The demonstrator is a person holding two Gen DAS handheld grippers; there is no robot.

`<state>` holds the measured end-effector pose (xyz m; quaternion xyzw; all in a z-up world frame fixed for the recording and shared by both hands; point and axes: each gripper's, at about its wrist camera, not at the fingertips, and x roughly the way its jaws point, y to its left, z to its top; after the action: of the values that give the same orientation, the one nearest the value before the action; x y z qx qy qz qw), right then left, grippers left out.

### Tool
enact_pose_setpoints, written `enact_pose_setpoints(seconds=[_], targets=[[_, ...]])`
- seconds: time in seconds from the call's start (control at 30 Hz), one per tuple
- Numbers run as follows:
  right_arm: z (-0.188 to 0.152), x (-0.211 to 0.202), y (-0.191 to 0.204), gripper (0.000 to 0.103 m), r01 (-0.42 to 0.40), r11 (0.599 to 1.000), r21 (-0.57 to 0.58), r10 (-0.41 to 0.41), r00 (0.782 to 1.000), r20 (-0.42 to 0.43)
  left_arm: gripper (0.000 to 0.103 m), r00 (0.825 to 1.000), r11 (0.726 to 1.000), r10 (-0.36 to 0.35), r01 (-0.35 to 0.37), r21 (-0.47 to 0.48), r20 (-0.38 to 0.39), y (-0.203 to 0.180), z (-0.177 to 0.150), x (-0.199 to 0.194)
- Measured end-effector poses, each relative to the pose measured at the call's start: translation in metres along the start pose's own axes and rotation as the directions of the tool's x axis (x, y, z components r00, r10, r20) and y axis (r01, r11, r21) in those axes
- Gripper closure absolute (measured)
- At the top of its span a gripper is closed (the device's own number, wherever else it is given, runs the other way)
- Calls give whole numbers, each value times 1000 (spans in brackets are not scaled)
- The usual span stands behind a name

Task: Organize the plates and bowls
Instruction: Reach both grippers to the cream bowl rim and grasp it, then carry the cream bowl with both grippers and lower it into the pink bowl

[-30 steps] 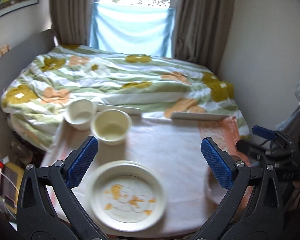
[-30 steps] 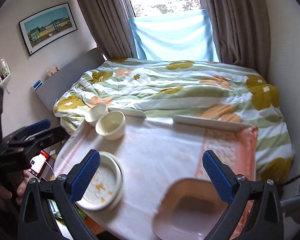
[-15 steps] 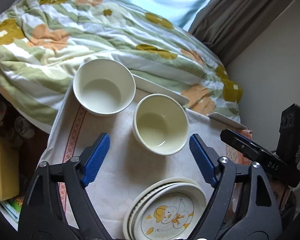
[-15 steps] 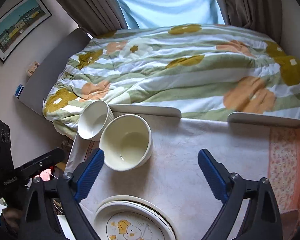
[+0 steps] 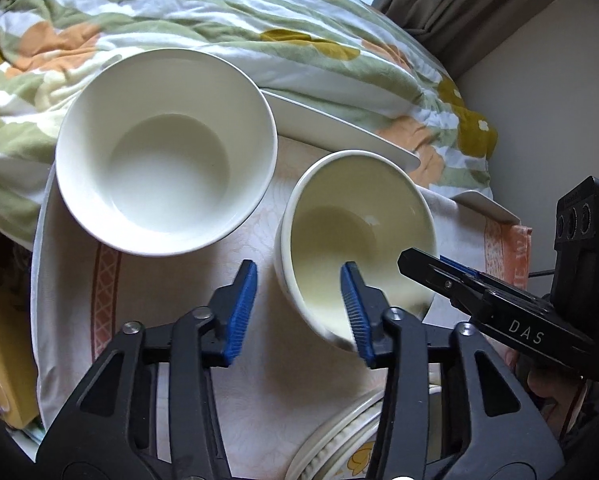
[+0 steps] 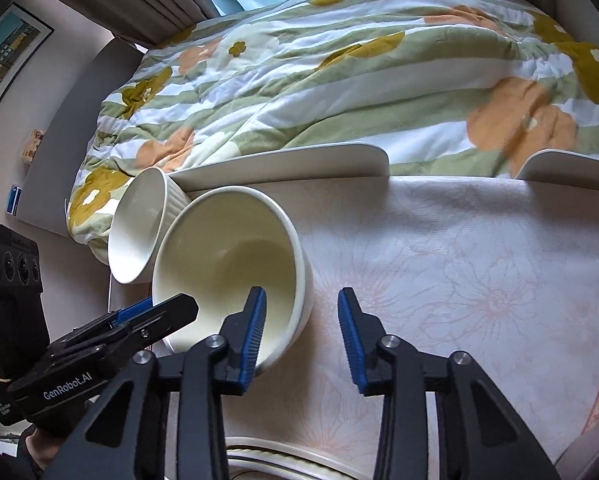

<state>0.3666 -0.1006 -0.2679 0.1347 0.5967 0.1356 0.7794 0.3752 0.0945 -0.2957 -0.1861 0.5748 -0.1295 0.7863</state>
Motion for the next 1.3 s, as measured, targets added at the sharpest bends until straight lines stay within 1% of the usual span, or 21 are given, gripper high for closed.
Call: enact_pose_setpoints(seconds=[0.03,0.1,0.13,0.17,0.27,0.4,0.57,0.77,0.87,1.03,1.2,1.3], targets=[[0,2,1,73,-2,1000,0,2,1000,-2,77,1000,1000,4,-4,5,-6,0,1,1],[0,3,4,80,-5,1000,-7,5,1000,-4,84,1000,1000,14,-14,11,-9,0,2,1],[0,4,6,81,-5,1000,-12,5,1000,-5,86,1000,1000,18,-18,14,-11,1,3,2],[0,4,7,84,-2,1000,-17,2,1000,-5,87,1000,1000,13,-13,17,-13,1,4,2],[1,5,8,89,20,999,-26,-20,1000,-3,88,999,999,33,-33,30,-10,-2,5,2],[0,4,7,89,11,1000,-25,-11,1000,5,88,998,997,61,-61,51,-2,-8,5,1],[-1,1,8,89,6,1000,-26,-6,1000,18,88,997,995,71,-73,72,26,-15,6,-8],[-4,-26,9,89,-3,1000,-28,5,997,77,88,996,991,63,-70,111,70,-38,4,-35],[-7,-51,7,89,-6,1000,-30,10,992,124,88,993,987,51,-67,145,108,-61,0,-55],[-18,-104,-3,89,-3,1000,-20,7,979,206,88,988,980,6,-37,196,156,-109,-10,-86],[-38,-163,-31,89,-3,1000,-8,5,958,287,88,981,965,-39,-13,262,191,-173,-32,-104],[-53,-194,-56,89,3,1000,7,-5,951,308,88,980,959,-64,9,284,187,-212,-50,-103]])
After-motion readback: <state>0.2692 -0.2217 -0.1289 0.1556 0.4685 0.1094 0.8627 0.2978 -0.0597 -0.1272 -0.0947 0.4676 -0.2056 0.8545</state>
